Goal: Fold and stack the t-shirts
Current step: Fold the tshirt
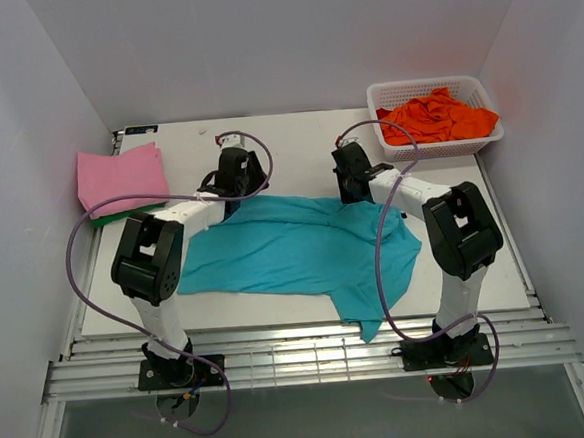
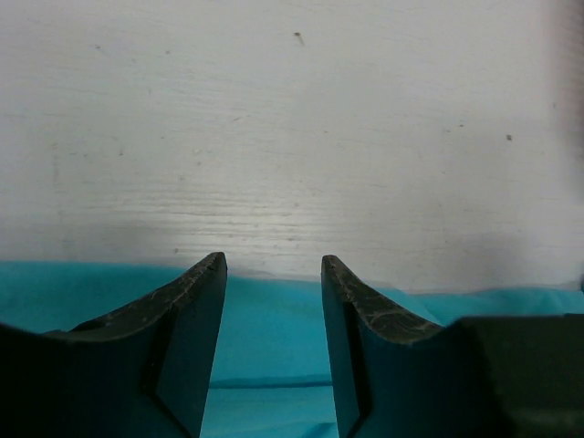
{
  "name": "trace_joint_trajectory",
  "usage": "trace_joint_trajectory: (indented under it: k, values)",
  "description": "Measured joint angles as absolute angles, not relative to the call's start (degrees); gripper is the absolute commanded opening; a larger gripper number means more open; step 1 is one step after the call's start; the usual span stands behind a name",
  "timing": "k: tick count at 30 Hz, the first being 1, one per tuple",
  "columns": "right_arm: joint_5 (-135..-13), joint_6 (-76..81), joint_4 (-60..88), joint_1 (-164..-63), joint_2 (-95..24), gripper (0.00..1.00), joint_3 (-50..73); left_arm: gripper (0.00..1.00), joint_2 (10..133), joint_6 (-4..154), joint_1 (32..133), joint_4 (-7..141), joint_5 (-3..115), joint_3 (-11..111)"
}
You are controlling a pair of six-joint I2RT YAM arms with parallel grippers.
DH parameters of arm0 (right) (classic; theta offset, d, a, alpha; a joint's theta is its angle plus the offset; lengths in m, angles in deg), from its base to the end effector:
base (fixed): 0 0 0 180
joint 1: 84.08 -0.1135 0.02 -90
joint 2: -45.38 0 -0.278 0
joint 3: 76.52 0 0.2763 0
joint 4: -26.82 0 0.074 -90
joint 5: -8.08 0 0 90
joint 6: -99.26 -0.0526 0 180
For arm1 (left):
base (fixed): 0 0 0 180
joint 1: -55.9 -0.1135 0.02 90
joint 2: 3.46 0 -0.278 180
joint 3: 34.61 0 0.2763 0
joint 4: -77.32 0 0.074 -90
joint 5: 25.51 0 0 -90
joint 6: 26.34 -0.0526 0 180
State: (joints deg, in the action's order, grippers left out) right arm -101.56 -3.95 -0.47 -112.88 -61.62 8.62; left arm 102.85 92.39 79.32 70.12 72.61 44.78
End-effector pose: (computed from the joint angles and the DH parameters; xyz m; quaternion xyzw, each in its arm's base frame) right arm 0.3928 0.1958 0.1830 -0.0663 0.9229 -0.0260 0.3783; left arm 0.4148 -0.1716 0.1845 -0.0740 0.8787 -0.1492 0.4473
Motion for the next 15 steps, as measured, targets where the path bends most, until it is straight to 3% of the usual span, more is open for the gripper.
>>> trace_joint_trajectory:
  k: [15]
  values:
    - [-98.0, -4.1, 0.0, -111.7, -65.0, 0.26, 9.1, 0.59, 105.1, 93.5, 85.5, 71.3, 68.0, 48.1]
